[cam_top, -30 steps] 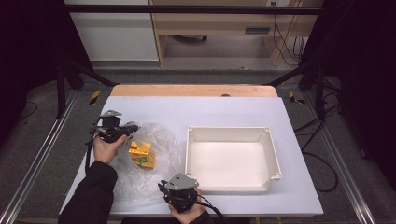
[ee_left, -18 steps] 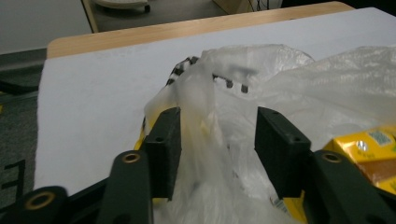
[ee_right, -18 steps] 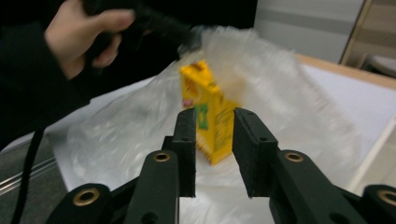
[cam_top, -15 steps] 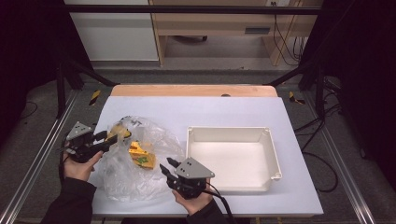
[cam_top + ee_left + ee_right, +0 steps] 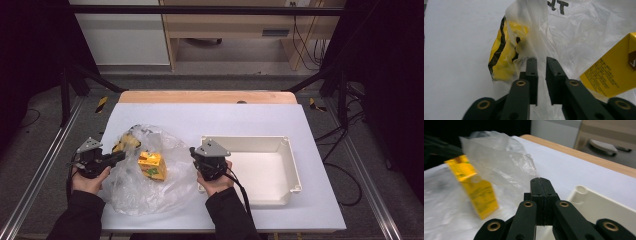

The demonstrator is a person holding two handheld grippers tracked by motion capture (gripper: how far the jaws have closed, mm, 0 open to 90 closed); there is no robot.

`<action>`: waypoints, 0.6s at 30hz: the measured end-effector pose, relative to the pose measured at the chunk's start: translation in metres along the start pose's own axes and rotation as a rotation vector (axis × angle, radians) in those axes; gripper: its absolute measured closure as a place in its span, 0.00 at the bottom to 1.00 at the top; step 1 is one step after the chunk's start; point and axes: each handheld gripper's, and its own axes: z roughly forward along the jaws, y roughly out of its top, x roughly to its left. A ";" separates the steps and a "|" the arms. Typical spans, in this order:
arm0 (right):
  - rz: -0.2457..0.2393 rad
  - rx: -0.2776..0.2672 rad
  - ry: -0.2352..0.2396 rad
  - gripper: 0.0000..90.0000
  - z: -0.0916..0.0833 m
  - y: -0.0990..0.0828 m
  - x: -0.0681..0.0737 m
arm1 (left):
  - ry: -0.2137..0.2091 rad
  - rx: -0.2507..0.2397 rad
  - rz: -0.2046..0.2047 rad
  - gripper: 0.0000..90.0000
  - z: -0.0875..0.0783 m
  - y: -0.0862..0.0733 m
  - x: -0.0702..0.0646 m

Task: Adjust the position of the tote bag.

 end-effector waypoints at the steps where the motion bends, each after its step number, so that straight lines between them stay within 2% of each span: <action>1: 0.010 0.013 -0.015 1.00 0.002 0.000 -0.004 | 0.003 0.005 0.002 0.94 0.001 0.000 0.000; 6: 0.024 0.052 -0.087 1.00 0.011 -0.005 -0.019 | 0.020 0.043 0.019 1.00 0.009 -0.002 0.002; 11: 0.035 0.077 -0.121 1.00 0.012 -0.013 -0.026 | 0.032 0.071 0.034 1.00 0.012 -0.004 0.002; 18: 0.053 0.107 -0.159 1.00 0.008 -0.017 -0.033 | 0.043 0.079 0.041 1.00 0.013 -0.005 0.002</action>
